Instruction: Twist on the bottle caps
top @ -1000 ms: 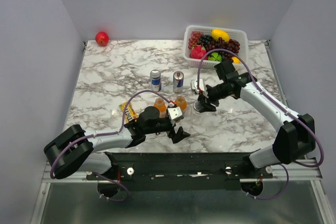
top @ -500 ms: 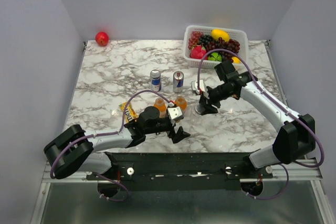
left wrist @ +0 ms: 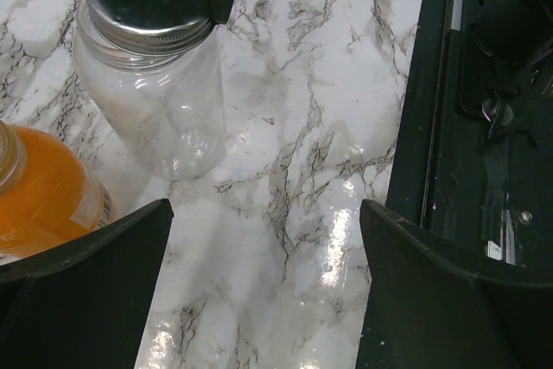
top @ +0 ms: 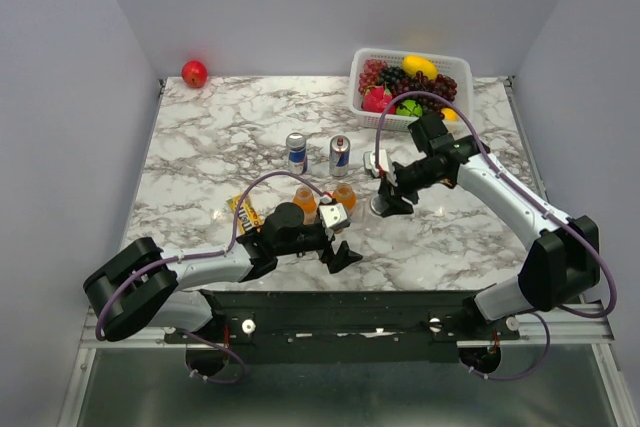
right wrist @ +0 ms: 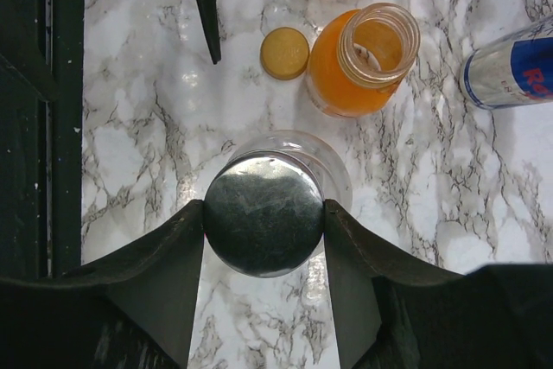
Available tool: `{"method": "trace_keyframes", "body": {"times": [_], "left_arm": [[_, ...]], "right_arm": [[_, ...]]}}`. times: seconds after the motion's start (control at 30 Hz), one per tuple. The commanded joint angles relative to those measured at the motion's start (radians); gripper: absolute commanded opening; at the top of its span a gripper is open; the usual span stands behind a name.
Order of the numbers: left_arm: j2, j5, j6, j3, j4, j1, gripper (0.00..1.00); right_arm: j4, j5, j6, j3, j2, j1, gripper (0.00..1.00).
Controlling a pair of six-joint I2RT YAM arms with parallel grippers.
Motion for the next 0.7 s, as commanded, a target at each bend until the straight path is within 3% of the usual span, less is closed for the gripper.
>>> {"method": "trace_keyframes", "body": {"times": [0.0,0.67], "left_arm": [[-0.001,-0.011,-0.007,-0.012,0.022,-0.004,0.99],[0.051,-0.069,-0.009,0.007,0.089,-0.007,0.99]], "right_arm": [[0.051,0.024,0.033,0.018,0.018,0.003,0.56],[0.039,0.111,-0.019,-0.002,0.067,0.005,0.57]]}}
